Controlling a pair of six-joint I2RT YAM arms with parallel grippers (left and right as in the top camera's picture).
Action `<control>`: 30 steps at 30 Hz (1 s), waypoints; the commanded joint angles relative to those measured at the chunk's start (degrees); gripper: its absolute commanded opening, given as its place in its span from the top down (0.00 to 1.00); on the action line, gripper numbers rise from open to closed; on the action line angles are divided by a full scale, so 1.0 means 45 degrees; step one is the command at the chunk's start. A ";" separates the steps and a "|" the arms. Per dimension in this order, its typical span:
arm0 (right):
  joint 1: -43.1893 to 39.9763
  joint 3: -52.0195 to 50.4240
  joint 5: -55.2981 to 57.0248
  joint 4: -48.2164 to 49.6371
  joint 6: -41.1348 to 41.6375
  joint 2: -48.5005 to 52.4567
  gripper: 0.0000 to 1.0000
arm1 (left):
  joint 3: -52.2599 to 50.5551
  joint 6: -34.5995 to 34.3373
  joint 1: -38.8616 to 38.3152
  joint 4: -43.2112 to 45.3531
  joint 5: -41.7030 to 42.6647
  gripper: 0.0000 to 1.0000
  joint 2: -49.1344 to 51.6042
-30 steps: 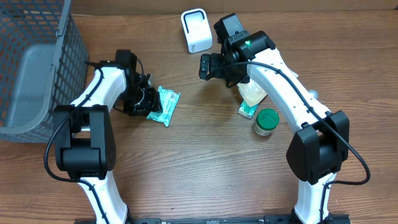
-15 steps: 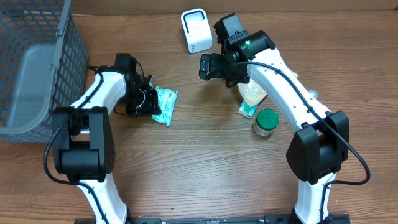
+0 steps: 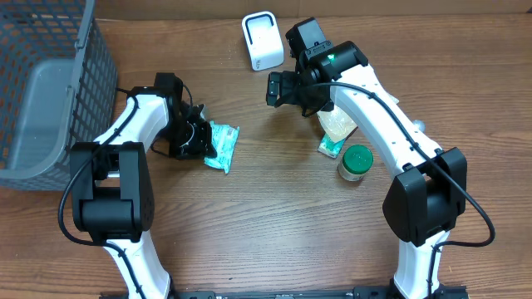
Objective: Scan the item barcode
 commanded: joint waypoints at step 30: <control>-0.0049 -0.0092 0.0078 0.0019 0.0010 -0.0073 0.00 | 0.0160 0.0291 -0.0049 -0.1418 0.1724 0.96 -0.0476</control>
